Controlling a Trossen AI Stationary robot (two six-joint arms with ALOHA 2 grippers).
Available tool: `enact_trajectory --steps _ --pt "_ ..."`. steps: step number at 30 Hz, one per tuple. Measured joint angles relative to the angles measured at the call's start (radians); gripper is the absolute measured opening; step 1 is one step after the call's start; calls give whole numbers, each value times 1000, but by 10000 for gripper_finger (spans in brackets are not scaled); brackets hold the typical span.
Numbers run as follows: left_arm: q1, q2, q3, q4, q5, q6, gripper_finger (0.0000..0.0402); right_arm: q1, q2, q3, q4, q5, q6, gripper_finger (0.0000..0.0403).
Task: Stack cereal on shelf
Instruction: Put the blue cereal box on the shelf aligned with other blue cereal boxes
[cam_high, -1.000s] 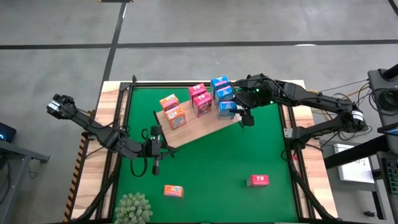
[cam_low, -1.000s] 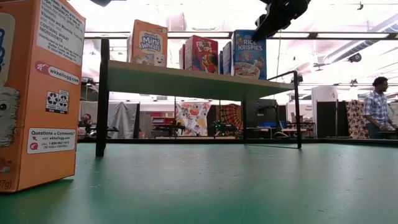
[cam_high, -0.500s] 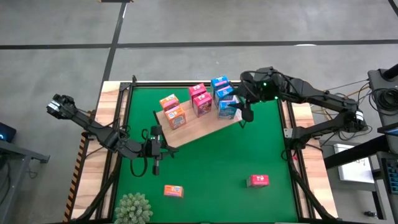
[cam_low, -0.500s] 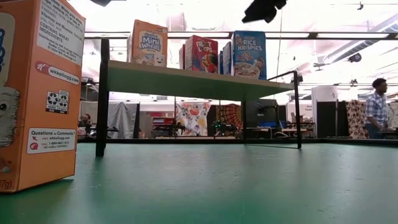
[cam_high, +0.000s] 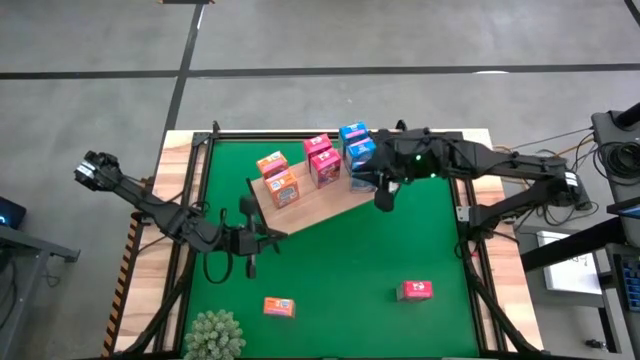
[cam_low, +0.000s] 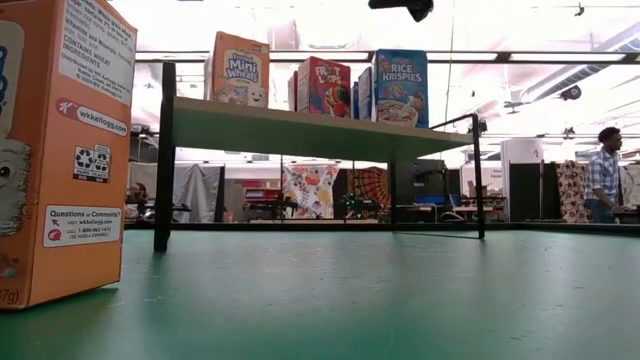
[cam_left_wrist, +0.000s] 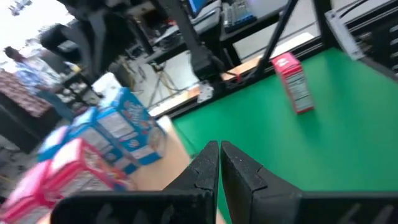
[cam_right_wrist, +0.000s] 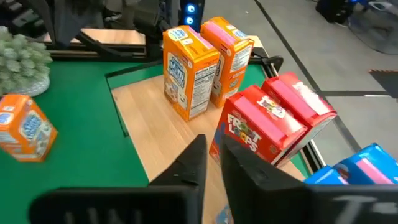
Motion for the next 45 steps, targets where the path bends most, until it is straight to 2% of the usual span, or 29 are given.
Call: enact_trajectory --steps 4,9,16,24,42,45 --pt "0 -11 0 -1 -31 51 0 27 35 7 -17 57 27 11" --pt "0 -22 0 -1 -36 81 0 25 87 71 -109 79 88 9" --pt "0 -22 0 -12 -37 86 0 30 167 160 -290 182 113 9" --pt "0 -22 0 -14 -37 85 0 30 188 176 -327 186 124 9" --pt "0 -21 0 -26 -37 72 0 30 132 175 -361 165 21 9" --pt "0 -21 0 -37 -37 67 0 31 113 175 -425 119 23 9"
